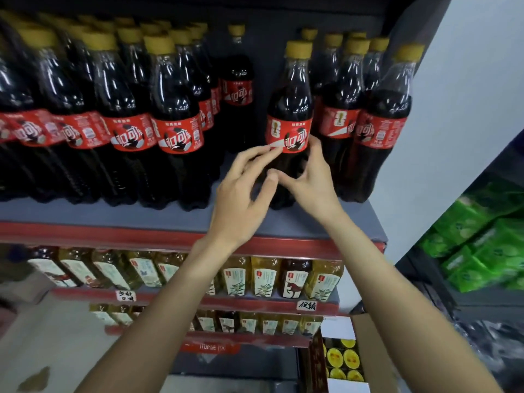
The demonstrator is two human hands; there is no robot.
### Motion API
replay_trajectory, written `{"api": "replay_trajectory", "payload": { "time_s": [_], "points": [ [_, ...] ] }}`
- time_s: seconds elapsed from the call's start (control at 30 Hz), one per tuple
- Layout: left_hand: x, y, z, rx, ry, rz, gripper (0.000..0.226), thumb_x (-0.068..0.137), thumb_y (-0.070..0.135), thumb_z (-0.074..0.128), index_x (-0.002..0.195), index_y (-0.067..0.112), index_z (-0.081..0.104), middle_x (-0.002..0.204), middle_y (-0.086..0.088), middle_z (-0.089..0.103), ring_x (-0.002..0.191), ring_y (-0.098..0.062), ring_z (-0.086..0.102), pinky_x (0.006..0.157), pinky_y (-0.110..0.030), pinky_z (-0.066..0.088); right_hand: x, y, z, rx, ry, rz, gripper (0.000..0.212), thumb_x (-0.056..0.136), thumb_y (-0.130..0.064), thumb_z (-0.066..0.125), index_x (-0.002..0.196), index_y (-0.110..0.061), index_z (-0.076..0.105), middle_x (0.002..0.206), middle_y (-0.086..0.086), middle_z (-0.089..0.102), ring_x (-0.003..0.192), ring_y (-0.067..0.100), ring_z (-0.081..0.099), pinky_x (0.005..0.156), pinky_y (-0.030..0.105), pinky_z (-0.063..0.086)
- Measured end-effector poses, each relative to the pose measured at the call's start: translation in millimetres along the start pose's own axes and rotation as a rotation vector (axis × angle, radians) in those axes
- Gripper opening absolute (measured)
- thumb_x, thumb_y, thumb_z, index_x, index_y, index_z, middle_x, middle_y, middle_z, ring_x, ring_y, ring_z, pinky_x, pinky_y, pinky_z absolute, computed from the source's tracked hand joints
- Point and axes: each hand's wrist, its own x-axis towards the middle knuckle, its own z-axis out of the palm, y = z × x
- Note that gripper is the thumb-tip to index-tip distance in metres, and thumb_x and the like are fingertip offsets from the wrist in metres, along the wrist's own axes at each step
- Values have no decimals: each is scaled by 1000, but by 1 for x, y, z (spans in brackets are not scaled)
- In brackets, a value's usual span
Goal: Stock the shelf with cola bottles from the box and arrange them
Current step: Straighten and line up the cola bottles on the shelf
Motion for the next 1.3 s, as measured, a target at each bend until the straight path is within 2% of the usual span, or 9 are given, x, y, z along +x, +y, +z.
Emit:
{"api": "replay_trajectory", "payload": {
  "time_s": [0.1,0.27,0.63,0.83,0.9,0.97,1.07,1.17,1.3],
  "points": [
    [-1,-12,-15,383,234,138,39,89,13,57,128,15,59,125,-3,58,114,-19,50,101,-16,35,26,-1,25,-1,-27,-8,81,72,-12,82,136,-2,33,124,10,60,114,17,56,97,22,42],
    [-3,-33,-42,661,538,199,48,83,4,62,129,15,55,133,-9,45,120,-29,39,107,-38,36,66,-1,64,30,-43,44,84,74,-12,81,138,-7,28,132,9,54,121,18,51,100,21,38],
    [0,-51,-66,667,464,133,60,85,12,66,139,4,43,140,-21,39,127,-29,39,109,-18,23,98,9,104,21,88,9,81,72,-8,81,136,0,32,134,13,47,124,22,46,94,10,28],
    [1,-39,-45,536,589,277,45,83,4,63,126,9,51,133,-11,42,121,-28,43,100,-42,42,85,-9,80,-99,-28,110,95,79,-14,77,150,-7,15,151,18,18,140,27,29,109,23,23],
    [9,-31,-32,441,546,364,39,84,4,60,121,10,51,127,-7,46,116,-25,47,102,-35,38,68,-16,58,-96,8,51,76,83,-11,72,146,-11,30,147,14,29,135,24,37,107,18,26],
    [20,-25,-15,282,459,355,34,86,5,57,120,6,53,121,-3,52,112,-22,51,100,-35,41,42,-17,30,-78,100,-65,50,85,-9,66,132,-14,52,131,6,47,119,18,52,103,26,41],
    [45,-15,9,-14,209,113,38,87,6,59,125,6,53,116,2,55,106,-12,54,94,-29,46,-1,-12,-13,-37,315,-132,24,89,-6,58,110,-15,65,108,-3,65,98,5,62,82,19,49],
    [72,-9,38,-138,-40,-86,57,86,16,67,136,14,42,126,0,52,107,-7,53,93,-23,47,-26,3,-44,-86,529,-129,22,89,-3,54,105,-14,65,101,-3,65,94,9,61,78,17,45],
    [88,-3,77,-133,-137,-162,81,77,29,78,142,19,30,139,-2,43,115,-12,50,99,-35,46,-32,26,-67,-261,653,-79,29,85,-6,55,112,-14,61,110,4,56,99,20,52,85,27,44]
  ]
}}
